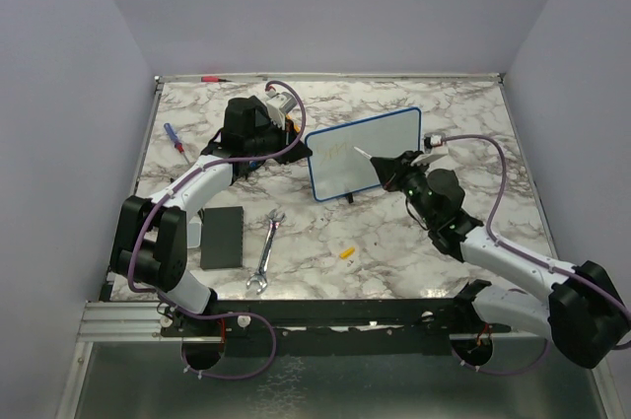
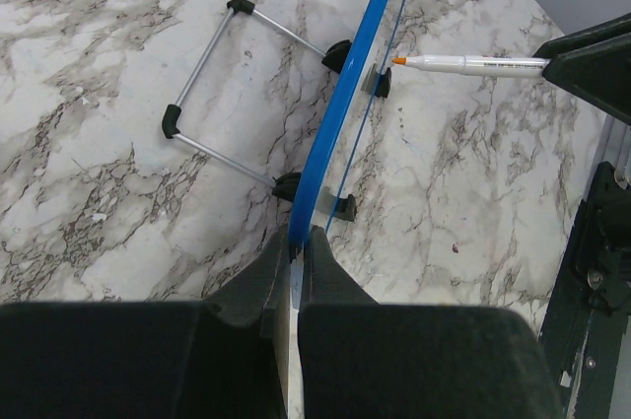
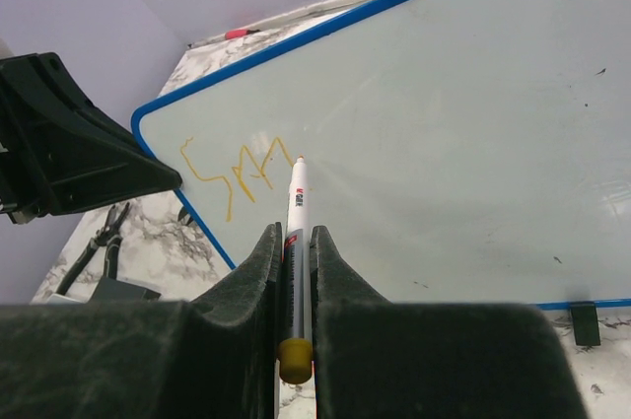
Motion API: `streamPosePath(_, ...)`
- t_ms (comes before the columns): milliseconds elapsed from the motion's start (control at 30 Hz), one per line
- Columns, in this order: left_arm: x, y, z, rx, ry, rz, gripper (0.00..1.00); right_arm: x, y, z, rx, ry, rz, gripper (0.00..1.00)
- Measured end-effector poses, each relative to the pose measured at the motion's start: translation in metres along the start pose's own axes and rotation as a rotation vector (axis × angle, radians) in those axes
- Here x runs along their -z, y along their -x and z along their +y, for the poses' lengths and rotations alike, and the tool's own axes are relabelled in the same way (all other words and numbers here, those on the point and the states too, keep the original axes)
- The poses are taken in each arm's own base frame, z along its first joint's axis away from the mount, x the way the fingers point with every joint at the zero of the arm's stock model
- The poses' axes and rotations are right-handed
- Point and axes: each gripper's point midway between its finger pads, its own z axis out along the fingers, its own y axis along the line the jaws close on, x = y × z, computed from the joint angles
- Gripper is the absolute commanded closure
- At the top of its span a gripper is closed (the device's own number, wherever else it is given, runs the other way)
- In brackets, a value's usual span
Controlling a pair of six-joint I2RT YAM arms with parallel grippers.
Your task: Write a sentence on the whiteboard
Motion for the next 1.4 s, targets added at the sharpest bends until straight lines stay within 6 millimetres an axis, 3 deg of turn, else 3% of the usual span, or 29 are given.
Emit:
streamPosePath(867, 0.000, 0.000, 0.001, 0.000, 0.004, -0.001, 1.00, -0.015, 0.000, 0.002, 0.017, 0.001, 0.000, 0.99)
streamPosePath(1200, 0.000, 0.000, 0.001, 0.001, 0.005, 0.000, 1.00, -0.005, -0.026, -0.012, 0.001, -0.027, 0.053, 0.99)
streamPosePath(1400, 0.000, 0.000, 0.001, 0.000, 0.005, 0.000, 1.00, -0.003, -0.026, -0.012, 0.000, -0.023, 0.053, 0.99)
